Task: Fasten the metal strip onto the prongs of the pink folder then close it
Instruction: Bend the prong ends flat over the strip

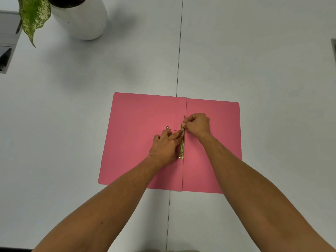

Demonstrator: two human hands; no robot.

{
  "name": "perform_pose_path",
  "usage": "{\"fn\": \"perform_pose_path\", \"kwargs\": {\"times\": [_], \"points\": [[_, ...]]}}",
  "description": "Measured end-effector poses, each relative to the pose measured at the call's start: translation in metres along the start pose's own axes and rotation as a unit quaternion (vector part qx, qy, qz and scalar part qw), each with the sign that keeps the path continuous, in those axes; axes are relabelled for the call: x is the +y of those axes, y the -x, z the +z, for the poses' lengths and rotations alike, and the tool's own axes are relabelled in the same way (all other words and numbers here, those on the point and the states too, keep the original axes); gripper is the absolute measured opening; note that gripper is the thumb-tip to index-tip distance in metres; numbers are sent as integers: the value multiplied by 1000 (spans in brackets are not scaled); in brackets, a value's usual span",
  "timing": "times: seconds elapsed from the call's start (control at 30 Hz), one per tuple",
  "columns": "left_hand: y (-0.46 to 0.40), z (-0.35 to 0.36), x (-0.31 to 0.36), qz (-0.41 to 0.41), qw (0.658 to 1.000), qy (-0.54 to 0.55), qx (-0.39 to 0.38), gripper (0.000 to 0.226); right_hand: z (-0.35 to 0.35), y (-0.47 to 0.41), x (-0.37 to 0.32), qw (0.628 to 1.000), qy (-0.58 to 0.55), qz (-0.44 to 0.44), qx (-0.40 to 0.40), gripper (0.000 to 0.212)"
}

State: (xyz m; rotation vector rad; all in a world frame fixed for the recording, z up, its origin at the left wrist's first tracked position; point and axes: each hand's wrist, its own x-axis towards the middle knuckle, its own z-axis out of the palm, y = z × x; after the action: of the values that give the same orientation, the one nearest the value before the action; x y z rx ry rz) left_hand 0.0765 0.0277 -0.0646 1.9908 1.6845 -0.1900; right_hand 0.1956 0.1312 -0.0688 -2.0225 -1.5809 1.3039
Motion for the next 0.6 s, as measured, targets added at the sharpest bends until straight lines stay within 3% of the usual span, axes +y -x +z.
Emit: {"fn": "perform_pose_path", "kwargs": {"times": [0.2, 0.37, 0.6], "points": [[0, 1, 0, -3, 1000, 8, 0, 67, 2, 0, -2, 999, -26, 40, 20, 26], [0, 2, 0, -2, 1000, 10, 4, 69, 7, 5, 5, 1000, -4, -16, 19, 14], [-1, 4, -2, -2, 1000, 18, 3, 70, 11, 20, 21, 998, -10, -64, 6, 25]]}}
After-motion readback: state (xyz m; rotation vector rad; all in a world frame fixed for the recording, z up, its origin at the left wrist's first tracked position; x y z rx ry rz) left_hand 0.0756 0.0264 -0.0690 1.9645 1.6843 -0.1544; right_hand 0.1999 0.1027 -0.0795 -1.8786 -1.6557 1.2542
